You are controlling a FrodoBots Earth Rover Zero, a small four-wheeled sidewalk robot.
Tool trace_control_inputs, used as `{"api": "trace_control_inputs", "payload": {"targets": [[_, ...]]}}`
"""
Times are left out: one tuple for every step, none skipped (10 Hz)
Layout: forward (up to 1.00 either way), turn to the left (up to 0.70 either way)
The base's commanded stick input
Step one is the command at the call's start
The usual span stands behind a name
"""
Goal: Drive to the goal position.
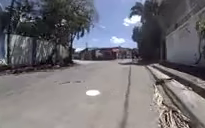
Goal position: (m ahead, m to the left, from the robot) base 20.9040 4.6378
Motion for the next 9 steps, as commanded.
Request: {"api": "trace_control_inputs", "payload": {"targets": [[0.85,0.03],[0.85,0.03],[0.85,0.01],[0.85,0.01],[0.85,0.00],[0.85,0.00],[0.85,0.00],[0.85,0.00],[0.85,0.05]]}}
